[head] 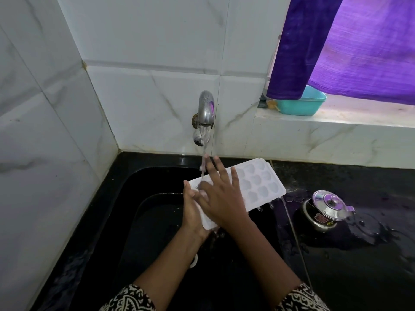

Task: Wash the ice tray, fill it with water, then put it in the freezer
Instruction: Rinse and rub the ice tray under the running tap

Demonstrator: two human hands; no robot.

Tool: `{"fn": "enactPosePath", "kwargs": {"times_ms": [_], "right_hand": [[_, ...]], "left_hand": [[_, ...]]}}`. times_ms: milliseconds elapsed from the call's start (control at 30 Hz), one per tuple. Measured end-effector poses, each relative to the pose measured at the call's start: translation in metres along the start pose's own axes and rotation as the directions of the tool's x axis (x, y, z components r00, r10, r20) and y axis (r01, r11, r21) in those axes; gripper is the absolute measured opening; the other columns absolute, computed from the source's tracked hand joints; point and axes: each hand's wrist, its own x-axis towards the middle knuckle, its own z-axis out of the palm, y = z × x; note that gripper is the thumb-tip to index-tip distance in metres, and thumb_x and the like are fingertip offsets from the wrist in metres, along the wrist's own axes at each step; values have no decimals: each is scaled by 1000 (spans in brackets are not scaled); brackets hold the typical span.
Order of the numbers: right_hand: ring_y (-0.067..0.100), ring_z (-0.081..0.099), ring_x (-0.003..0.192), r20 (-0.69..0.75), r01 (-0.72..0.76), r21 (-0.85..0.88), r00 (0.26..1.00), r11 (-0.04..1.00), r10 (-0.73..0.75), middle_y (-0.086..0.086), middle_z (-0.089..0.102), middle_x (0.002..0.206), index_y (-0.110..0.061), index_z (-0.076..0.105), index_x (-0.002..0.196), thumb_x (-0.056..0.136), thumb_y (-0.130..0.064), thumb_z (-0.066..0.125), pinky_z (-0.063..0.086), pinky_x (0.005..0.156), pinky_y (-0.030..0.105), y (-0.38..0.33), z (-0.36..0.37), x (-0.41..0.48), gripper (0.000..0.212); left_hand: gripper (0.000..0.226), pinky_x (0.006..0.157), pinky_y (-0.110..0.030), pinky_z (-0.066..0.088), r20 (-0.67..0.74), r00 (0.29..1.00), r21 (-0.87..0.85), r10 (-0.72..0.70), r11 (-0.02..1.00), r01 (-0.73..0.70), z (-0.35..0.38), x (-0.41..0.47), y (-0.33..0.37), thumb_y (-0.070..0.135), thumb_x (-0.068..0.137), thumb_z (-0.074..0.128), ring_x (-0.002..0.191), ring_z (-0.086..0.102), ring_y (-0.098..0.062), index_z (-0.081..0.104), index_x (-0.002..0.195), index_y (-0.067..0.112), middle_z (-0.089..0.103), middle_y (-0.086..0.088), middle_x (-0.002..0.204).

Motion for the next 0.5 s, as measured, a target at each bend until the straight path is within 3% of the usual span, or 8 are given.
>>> {"fn": "enactPosePath", "kwargs": {"times_ms": [133,267,400,500], "right_hand": [[14,-4,146,47,49,40,998,998,-51,-2,8,159,-23,65,110,89,-67,15,7,114,53,-2,4,-8,70],[14,0,146,-8,8,61,1000,998,-8,-1,11,159,-25,70,93,91,-67,13,8,113,52,1,2,-1,71],[10,-11,145,71,25,94,997,995,-31,-6,0,159,-24,62,113,87,-72,8,3,116,52,-9,3,-7,77],[12,-3,146,29,-6,87,1000,996,4,-1,11,159,-28,67,101,89,-69,5,8,114,54,0,1,-2,75]], "left_hand": [[72,87,-44,49,13,999,-40,48,998,-48,-5,1,4,71,90,28,104,68,-27,59,128,18,68,-11,118],[77,89,-47,49,37,999,4,-6,1000,6,-6,-1,1,75,87,26,103,68,-31,59,128,18,68,-15,118],[71,93,-47,45,26,997,-61,71,996,-70,-9,3,4,71,90,28,106,67,-25,67,120,20,69,-8,118],[78,91,-47,48,30,1000,-21,8,1000,-8,-7,2,6,76,87,26,106,66,-31,63,123,17,67,-15,119]]}}
